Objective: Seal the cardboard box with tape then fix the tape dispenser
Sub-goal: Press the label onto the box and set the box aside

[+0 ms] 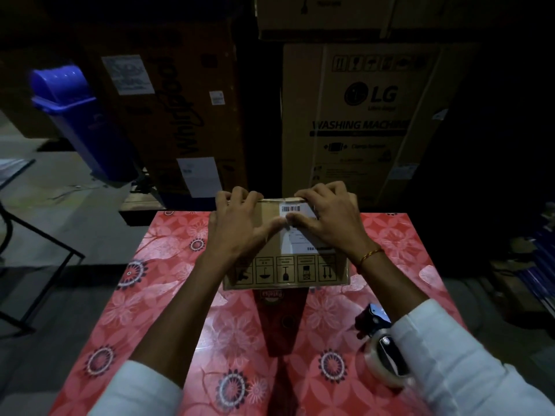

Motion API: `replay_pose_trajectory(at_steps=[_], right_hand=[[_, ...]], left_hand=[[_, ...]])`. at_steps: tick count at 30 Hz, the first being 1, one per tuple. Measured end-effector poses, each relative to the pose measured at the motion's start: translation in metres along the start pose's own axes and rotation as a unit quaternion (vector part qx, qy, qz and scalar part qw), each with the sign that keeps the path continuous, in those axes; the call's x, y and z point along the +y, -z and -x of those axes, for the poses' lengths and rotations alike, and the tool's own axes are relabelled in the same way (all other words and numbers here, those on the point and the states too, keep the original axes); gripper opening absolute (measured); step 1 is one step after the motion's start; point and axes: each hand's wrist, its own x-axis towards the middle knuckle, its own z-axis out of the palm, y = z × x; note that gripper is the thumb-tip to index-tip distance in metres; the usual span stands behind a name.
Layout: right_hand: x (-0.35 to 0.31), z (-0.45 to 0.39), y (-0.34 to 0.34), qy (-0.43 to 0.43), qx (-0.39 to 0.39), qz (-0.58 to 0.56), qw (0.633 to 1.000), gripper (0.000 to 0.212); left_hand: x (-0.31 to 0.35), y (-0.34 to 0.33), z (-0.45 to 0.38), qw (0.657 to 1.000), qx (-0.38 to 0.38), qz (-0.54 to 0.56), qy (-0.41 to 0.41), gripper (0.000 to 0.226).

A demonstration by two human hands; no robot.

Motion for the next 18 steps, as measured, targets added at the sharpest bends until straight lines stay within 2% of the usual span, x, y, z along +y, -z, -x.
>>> replay_pose_trajectory(at_steps=[3, 7, 10, 13, 16, 18], right_hand=[[0.004, 0.0, 0.005, 0.019, -0.036, 0.012, 0.999, 0.085], [-0.001, 0.004, 0.007, 0.003, -0.043, 0.017, 0.999, 0.085], [-0.011, 0.006, 0.003, -0.044, -0.023, 0.02, 0.999, 0.083], [-0.012, 0.008, 0.005, -0.039, -0.03, -0.008, 0.999, 0.065], [-0.001, 0.014, 0.011, -0.035, -0.036, -0.109, 0.993, 0.044], [0.003, 0.02, 0.013, -0.071, -0.022, -0.197, 0.977, 0.037]], left_hand=[[-0.004, 0.005, -0.003, 0.998, -0.057, -0.012, -0.017, 0.097], [-0.009, 0.009, -0.004, 0.995, -0.094, -0.008, -0.022, 0.108], [-0.005, 0.005, 0.001, 0.998, -0.063, -0.003, -0.004, 0.088], [0.001, 0.0, 0.007, 1.0, -0.013, -0.013, 0.011, 0.075], [0.003, -0.002, 0.01, 1.0, -0.014, 0.008, 0.014, 0.065], [0.003, -0.002, 0.012, 0.998, -0.017, 0.047, 0.029, 0.056]])
